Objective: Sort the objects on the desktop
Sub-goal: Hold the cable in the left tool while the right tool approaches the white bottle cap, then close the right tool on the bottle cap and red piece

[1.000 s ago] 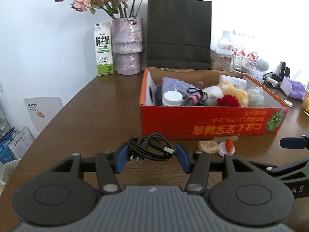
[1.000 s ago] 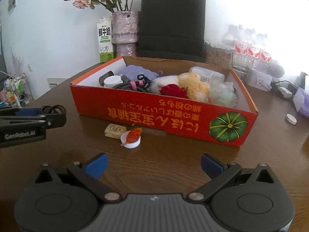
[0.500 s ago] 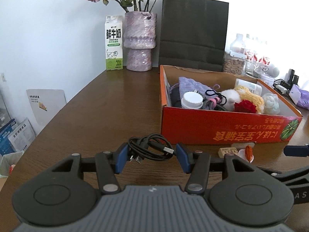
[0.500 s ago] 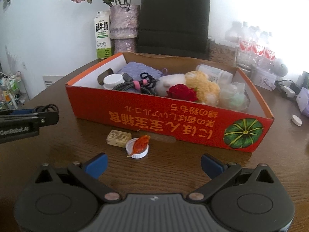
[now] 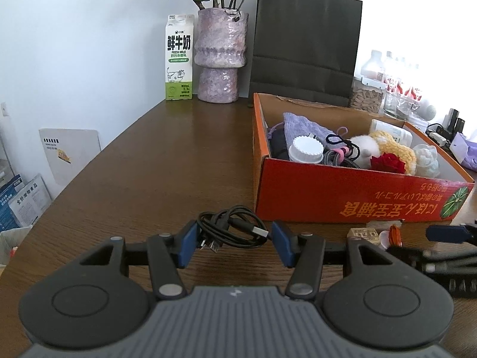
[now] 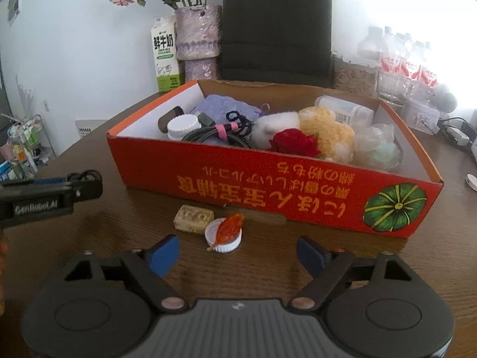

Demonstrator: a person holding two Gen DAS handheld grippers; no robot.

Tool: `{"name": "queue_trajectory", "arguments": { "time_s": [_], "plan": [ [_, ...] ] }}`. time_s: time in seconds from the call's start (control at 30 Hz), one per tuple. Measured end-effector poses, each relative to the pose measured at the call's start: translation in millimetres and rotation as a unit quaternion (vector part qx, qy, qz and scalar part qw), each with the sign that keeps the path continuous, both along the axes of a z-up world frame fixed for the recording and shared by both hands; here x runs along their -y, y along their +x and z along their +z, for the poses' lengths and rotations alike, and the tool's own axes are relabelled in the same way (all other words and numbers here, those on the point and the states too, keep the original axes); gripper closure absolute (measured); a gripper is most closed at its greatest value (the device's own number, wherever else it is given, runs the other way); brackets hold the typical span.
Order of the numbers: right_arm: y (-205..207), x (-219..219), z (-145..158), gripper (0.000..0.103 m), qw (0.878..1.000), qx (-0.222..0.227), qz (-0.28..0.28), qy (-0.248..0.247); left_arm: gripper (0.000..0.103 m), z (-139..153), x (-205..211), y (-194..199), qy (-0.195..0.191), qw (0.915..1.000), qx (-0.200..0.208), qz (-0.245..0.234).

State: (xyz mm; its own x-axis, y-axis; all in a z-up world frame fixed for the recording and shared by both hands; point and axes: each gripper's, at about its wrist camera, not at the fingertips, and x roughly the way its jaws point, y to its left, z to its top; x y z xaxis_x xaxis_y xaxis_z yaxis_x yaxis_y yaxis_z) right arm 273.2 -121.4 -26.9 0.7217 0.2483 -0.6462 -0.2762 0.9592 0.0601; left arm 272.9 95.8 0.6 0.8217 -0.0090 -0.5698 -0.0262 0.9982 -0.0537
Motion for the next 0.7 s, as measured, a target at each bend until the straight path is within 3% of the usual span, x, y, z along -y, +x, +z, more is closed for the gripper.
{"name": "queue_trajectory", "arguments": {
  "time_s": [0.33, 0.47, 0.7],
  "plan": [
    [14.4, -4.3, 0.2, 0.073, 1.0, -0.006, 0.005, 0.012, 0.049, -3.9, -2.9, 1.8, -0.007, 1.0, -0.004, 0.0],
    [13.1, -5.2, -0.2, 0.086, 1.0, -0.005, 0.009, 0.012, 0.049, -4.6, -2.9, 2.0, -0.007, 1.0, -0.005, -0.001],
    [9.1, -6.1, 1.1, 0.09, 1.0, 0.0, 0.013, 0.014, 0.049, -3.9, -2.4, 0.7, -0.006, 1.0, -0.002, 0.001]
  ]
}}
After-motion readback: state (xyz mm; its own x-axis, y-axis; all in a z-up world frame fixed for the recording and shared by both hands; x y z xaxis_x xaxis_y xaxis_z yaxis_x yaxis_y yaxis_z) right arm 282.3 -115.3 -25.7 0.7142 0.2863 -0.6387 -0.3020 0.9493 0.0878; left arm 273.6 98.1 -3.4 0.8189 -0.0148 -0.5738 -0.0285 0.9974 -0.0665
